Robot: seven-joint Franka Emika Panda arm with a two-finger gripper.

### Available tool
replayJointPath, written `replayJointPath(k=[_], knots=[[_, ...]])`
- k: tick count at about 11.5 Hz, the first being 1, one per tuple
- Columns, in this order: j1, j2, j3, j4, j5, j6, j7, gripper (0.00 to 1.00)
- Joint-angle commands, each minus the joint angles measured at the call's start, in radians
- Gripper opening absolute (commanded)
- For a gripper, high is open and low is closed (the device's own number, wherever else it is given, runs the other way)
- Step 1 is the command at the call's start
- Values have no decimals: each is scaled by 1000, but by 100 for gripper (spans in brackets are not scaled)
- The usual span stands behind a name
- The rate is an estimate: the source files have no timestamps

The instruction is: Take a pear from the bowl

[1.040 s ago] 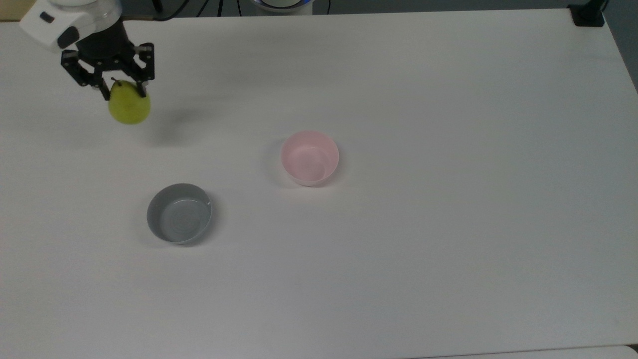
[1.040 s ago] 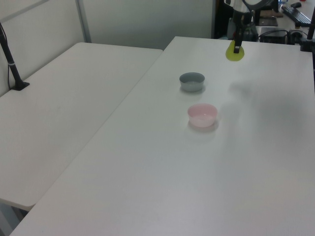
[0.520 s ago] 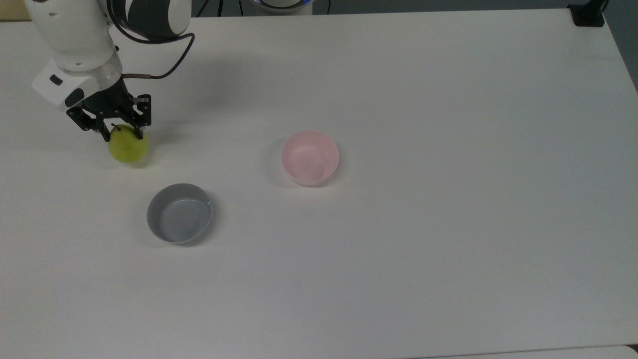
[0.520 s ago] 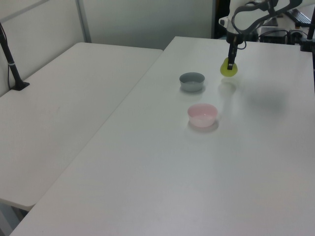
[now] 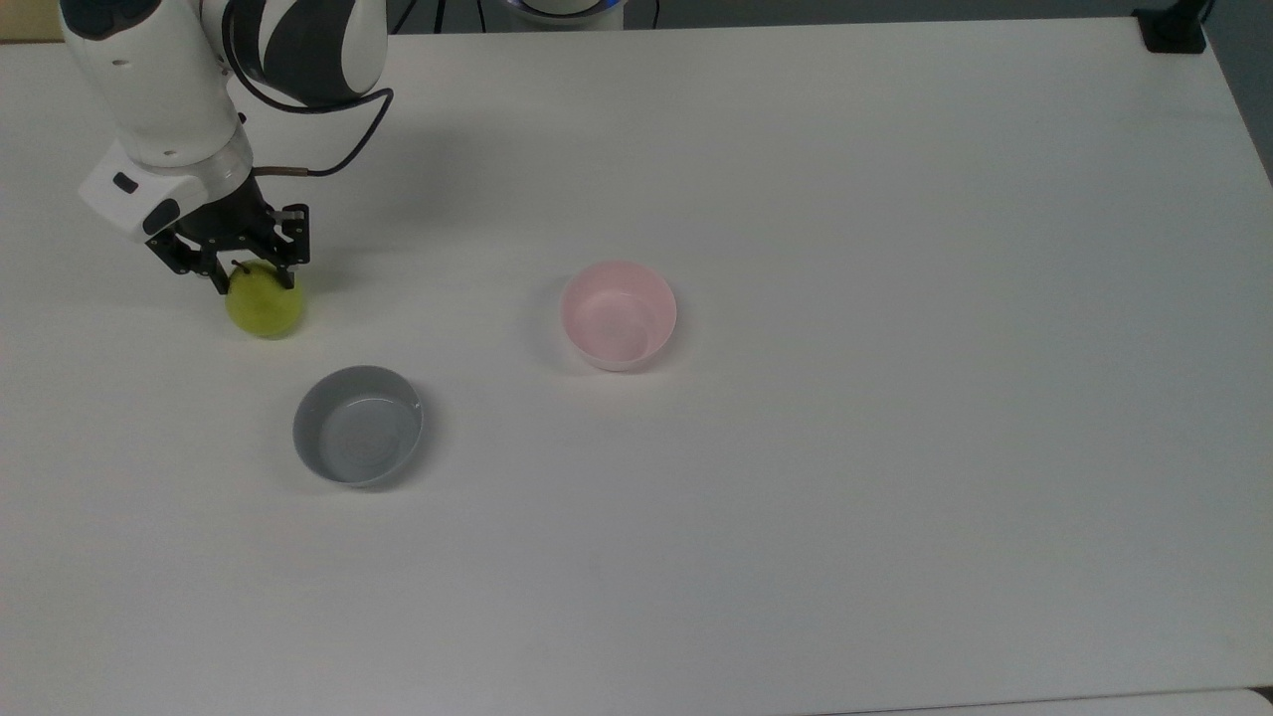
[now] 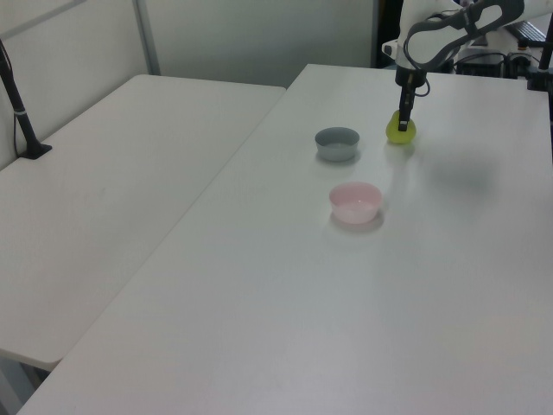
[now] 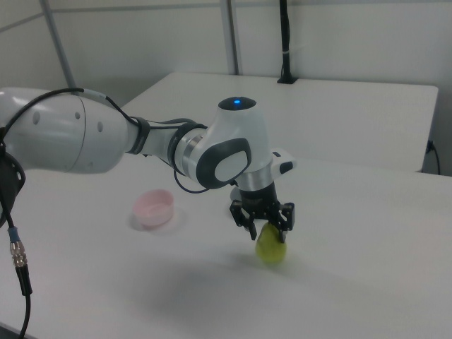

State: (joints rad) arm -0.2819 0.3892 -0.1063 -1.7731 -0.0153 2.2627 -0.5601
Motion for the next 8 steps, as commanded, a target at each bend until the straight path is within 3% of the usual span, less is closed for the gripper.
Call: replayJointPath(k=[1, 5, 8], knots=[[3, -12, -1, 0, 11, 18, 19, 100], [26, -105, 0, 23, -3, -82, 20, 100], [49, -162, 8, 172, -2, -332, 164, 100]])
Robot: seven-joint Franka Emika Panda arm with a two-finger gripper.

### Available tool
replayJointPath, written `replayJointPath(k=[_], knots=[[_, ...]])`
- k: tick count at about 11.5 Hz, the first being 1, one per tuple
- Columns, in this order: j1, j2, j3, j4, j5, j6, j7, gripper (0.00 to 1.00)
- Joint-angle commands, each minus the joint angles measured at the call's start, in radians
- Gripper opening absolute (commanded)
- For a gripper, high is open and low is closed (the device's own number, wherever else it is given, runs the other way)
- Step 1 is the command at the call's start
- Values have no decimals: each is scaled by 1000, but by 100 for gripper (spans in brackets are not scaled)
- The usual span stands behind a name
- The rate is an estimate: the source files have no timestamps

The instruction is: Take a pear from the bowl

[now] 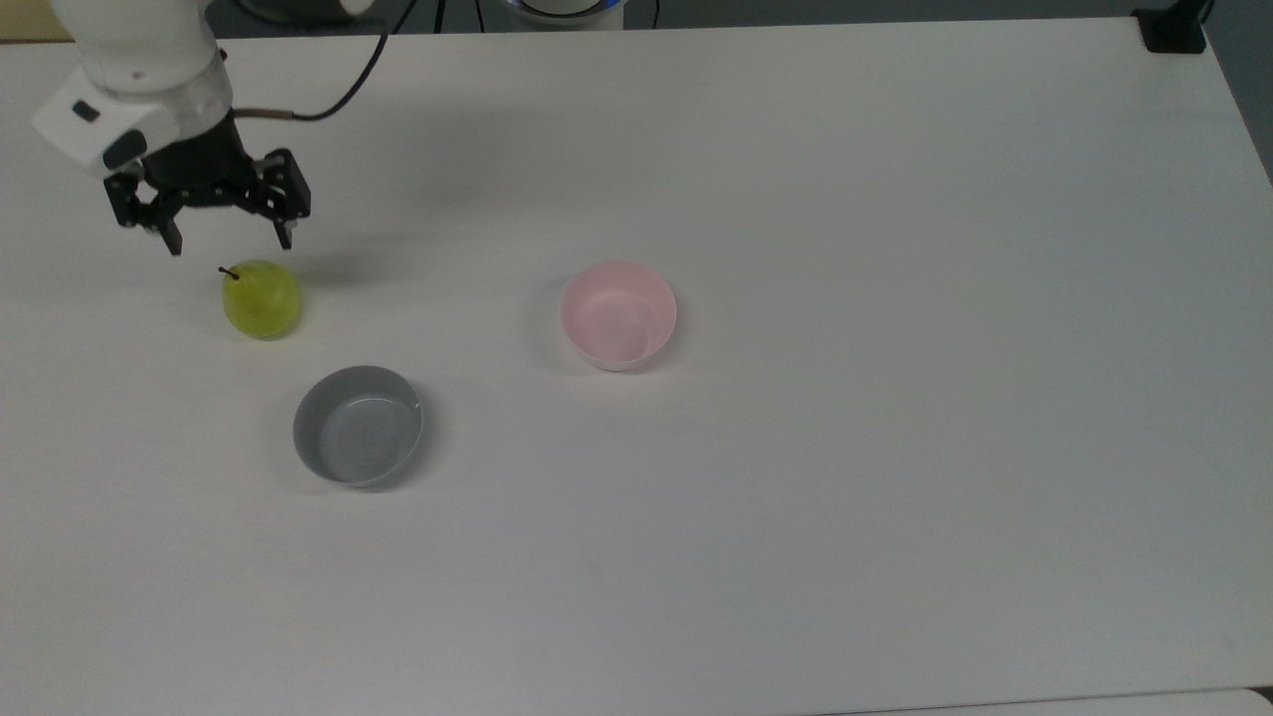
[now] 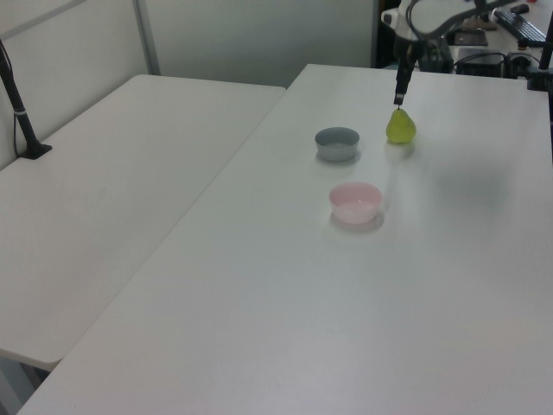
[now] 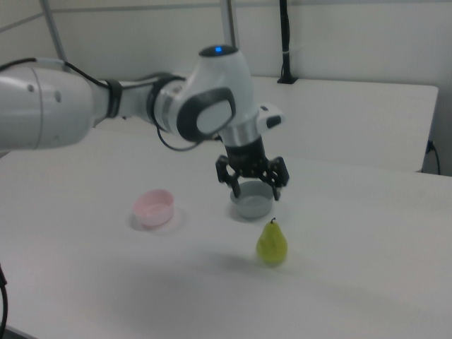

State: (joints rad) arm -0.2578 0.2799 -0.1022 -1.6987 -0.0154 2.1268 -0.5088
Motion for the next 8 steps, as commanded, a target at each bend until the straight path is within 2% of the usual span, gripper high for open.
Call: replayJointPath(k=[1, 2, 4, 6, 8], knots=[[34, -77, 6, 155, 0, -305, 154, 100], [37, -114, 7, 175, 3, -391, 170, 100], [109, -227, 4, 175, 11, -564, 238, 100], [199, -278, -4, 169, 12, -622, 375, 100], [276, -313, -19, 143, 14, -640, 385, 100]])
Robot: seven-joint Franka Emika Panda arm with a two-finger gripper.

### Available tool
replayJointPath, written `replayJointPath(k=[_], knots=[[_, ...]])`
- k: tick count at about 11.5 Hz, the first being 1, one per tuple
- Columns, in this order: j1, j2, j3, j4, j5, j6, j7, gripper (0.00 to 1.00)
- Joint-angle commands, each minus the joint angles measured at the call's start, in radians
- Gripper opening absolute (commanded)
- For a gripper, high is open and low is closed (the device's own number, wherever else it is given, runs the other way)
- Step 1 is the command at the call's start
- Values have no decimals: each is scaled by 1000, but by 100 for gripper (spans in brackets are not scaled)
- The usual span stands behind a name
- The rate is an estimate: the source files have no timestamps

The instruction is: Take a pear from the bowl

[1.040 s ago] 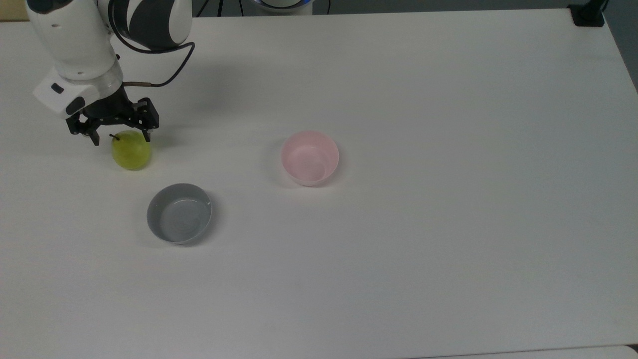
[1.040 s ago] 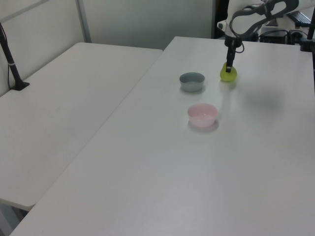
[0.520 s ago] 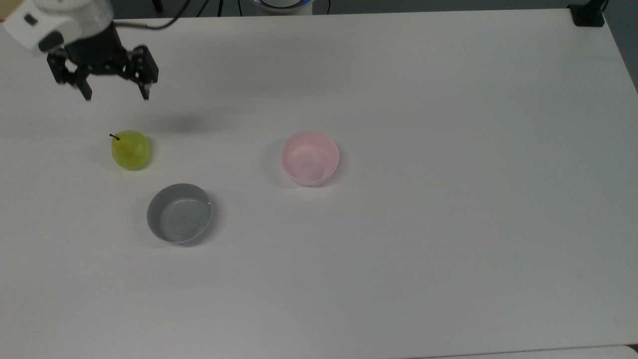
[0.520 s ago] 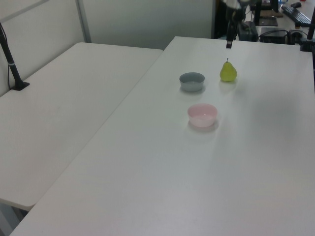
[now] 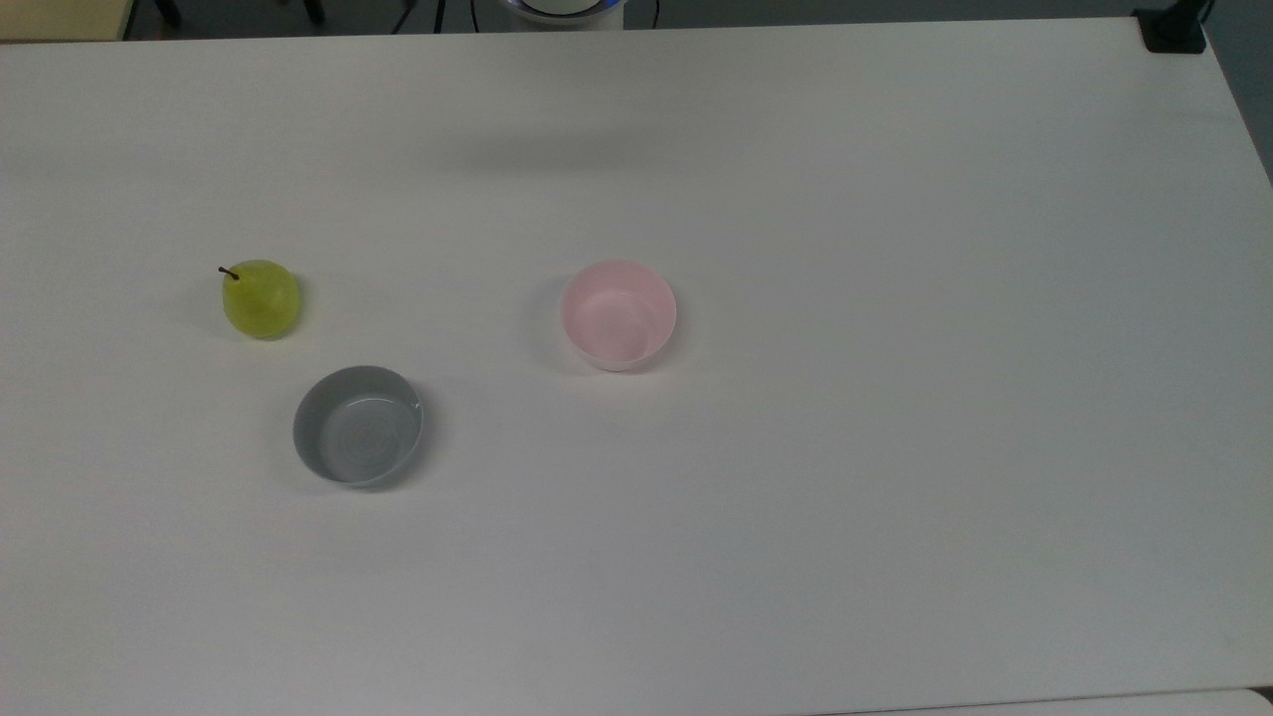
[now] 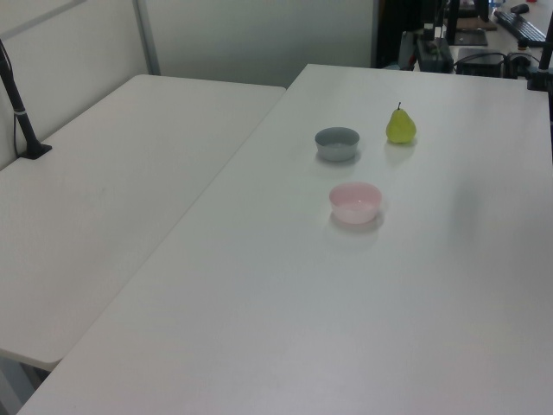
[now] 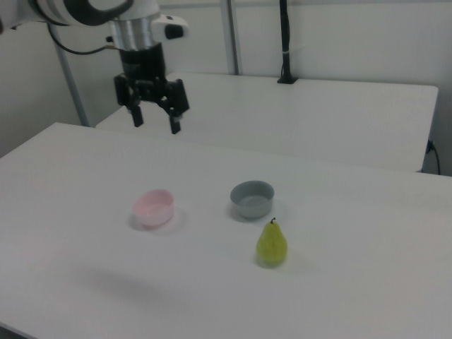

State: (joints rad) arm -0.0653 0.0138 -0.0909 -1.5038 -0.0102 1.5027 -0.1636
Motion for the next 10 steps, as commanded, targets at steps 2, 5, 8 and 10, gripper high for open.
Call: replayJointPath(k=[2, 5, 8, 10], knots=[[133, -74, -56, -101, 42, 32, 32, 100], [182, -69, -96, -121, 49, 108, 30, 100], [179, -52, -95, -116, 62, 131, 36, 100], [177, -51, -93, -116, 61, 131, 36, 100]])
